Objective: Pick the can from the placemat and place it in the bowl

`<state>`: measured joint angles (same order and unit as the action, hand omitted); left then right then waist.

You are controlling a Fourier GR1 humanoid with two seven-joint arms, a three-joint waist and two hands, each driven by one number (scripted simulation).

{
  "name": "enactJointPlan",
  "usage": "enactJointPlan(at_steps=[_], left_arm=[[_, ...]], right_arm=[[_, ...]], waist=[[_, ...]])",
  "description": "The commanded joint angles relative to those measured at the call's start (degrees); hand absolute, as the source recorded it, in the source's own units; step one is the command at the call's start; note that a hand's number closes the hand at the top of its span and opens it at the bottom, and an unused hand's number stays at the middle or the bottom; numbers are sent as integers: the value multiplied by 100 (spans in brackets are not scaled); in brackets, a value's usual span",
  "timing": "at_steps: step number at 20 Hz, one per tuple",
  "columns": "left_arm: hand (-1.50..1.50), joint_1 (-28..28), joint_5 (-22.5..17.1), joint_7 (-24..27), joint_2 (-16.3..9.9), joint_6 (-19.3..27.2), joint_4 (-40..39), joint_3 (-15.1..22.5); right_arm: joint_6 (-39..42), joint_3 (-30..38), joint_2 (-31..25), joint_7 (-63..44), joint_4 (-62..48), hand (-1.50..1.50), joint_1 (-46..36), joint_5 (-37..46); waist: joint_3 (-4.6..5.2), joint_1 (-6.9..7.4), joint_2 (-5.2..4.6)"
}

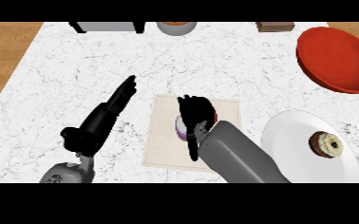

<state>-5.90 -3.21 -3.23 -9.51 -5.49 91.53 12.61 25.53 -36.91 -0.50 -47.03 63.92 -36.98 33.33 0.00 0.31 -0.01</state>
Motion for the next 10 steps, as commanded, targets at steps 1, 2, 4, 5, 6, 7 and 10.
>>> enactJointPlan(at_steps=[1,2,4,5,6,7,10], left_arm=[[0,-126,46,-362,190,-7,75,-7],[0,-96,62,97,99,-144,-133,-145],[0,-344,207,-55,159,-38,-275,-126],[0,59,101,57,124,-156,-28,-76],[0,-566,-34,-324,-22,-199,-214,-412],[0,-96,242,-273,214,1,258,-8],[0,-168,307,-248,320,-24,-34,-86]], right_arm=[[-118,264,48,453,-570,-150,-199,228],[-324,132,48,603,-430,-150,146,254],[-210,418,49,1070,-860,150,-481,197],[-503,150,49,936,-441,150,-190,194],[-757,-5,50,1173,-764,150,-385,299],[-895,-136,50,1004,-696,150,-338,217],[-775,147,50,1346,-548,150,-4,815]], waist=[[-1,9,-4],[0,0,-4],[0,14,-12],[0,20,-3],[-1,34,-15],[-1,47,-4],[-1,-10,2]])
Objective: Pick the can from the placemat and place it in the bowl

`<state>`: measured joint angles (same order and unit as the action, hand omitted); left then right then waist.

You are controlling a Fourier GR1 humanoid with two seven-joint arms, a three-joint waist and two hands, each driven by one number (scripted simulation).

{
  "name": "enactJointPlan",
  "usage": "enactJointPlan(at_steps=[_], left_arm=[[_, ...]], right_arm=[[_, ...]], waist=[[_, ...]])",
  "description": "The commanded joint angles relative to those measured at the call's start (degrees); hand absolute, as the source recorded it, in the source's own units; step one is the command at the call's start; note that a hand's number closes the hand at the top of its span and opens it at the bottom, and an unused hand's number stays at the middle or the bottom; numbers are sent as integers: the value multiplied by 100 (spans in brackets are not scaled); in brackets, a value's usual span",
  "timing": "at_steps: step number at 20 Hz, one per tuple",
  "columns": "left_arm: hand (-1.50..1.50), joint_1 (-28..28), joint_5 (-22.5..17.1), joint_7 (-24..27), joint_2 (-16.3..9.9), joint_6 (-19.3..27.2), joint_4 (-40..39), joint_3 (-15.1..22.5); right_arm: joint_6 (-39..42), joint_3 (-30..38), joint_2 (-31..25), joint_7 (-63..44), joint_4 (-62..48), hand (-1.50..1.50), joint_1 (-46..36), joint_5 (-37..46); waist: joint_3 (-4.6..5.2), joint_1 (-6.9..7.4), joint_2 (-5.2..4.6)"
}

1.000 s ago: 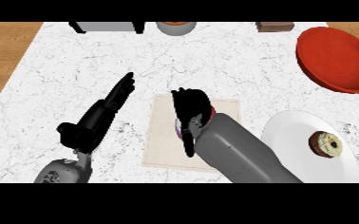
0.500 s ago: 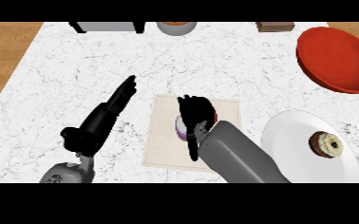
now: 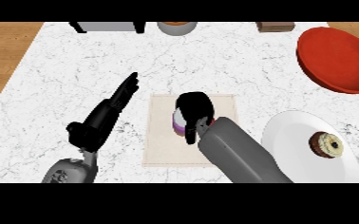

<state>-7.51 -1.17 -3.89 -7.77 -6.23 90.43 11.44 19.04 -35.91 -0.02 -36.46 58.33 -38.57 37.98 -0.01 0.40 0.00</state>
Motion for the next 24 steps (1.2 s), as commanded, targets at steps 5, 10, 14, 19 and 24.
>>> enactJointPlan(at_steps=[5,10,14,19,24], left_arm=[[0,-52,69,93,106,-61,-140,-81],[0,-232,-49,-89,64,-131,-61,-159],[0,-170,-110,-155,32,-198,111,-201],[0,-68,-37,26,-43,-284,-50,-203],[0,72,-43,-75,60,-201,105,-160]], right_arm=[[-838,536,-622,696,-742,150,-229,218],[-1290,1641,-1988,1420,-1677,150,-437,-75],[-1891,1726,-2106,1565,-2446,150,-725,337],[-2837,1817,-2374,990,-2528,150,-1203,846],[-3956,2208,-2319,743,-1964,150,-1417,838]], waist=[[-1,-10,-24],[-12,70,-108],[-6,108,-58],[-3,68,-43],[-2,1,6]])
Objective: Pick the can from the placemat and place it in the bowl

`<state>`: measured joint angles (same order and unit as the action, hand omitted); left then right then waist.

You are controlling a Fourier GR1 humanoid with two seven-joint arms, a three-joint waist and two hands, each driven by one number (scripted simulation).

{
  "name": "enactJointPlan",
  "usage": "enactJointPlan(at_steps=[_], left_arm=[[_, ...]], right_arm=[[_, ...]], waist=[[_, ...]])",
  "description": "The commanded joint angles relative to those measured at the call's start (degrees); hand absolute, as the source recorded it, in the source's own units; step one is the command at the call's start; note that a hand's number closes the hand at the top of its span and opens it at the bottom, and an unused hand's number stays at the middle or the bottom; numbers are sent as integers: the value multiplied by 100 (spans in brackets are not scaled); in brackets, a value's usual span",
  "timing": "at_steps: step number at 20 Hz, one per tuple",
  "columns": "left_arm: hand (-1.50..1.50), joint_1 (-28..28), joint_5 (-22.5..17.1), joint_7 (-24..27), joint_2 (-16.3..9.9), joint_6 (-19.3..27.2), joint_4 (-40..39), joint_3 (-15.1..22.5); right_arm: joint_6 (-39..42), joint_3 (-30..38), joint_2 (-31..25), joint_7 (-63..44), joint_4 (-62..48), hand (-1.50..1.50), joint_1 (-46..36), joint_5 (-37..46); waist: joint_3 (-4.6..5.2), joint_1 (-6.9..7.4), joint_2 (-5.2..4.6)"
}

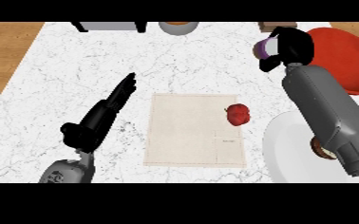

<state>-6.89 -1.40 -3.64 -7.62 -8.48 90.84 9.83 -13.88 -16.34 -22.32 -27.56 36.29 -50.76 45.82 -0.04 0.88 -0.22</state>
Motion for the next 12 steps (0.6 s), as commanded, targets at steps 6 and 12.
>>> enactJointPlan(at_steps=[6,12], left_arm=[[0,-387,72,25,123,86,-377,-139],[0,279,194,474,89,-81,-94,9]], right_arm=[[-1108,1118,-462,330,417,150,-340,-499],[-1380,1298,-611,484,-13,150,39,-198]], waist=[[1,-65,-5],[4,-34,8]])
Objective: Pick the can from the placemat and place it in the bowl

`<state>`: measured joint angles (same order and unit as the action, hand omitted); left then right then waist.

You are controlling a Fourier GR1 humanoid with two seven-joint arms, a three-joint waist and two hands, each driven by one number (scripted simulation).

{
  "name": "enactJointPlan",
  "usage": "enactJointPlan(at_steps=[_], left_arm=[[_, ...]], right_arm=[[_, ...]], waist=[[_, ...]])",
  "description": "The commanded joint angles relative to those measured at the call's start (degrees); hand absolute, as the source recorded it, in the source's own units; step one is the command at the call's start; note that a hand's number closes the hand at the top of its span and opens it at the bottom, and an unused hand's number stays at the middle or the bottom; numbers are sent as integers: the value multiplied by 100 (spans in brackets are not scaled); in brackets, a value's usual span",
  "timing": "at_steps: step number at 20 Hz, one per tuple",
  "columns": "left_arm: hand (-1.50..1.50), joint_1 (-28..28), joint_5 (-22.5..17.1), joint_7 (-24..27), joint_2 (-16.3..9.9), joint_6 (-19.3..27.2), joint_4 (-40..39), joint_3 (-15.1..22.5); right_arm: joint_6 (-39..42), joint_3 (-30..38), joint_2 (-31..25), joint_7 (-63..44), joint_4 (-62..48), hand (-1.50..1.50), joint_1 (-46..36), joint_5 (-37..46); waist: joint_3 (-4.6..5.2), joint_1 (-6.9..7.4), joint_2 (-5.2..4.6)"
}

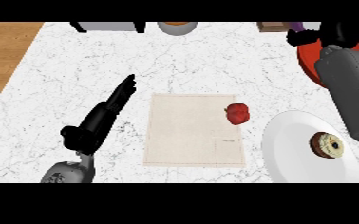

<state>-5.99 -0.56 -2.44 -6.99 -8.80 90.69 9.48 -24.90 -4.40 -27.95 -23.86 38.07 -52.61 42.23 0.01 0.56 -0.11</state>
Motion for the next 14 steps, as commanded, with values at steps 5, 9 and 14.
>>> enactJointPlan(at_steps=[5,9,14], left_arm=[[0,-136,-48,-284,65,-58,121,6],[0,-73,94,-207,80,-30,166,78],[0,-115,88,-49,230,-54,-13,147]], right_arm=[[-672,256,-774,455,-1386,150,-186,547],[-1282,469,-967,888,-1906,150,-235,594],[52,600,-1166,1143,-2591,150,-366,378]], waist=[[-9,134,-65],[-15,183,-85],[-13,192,-92]])
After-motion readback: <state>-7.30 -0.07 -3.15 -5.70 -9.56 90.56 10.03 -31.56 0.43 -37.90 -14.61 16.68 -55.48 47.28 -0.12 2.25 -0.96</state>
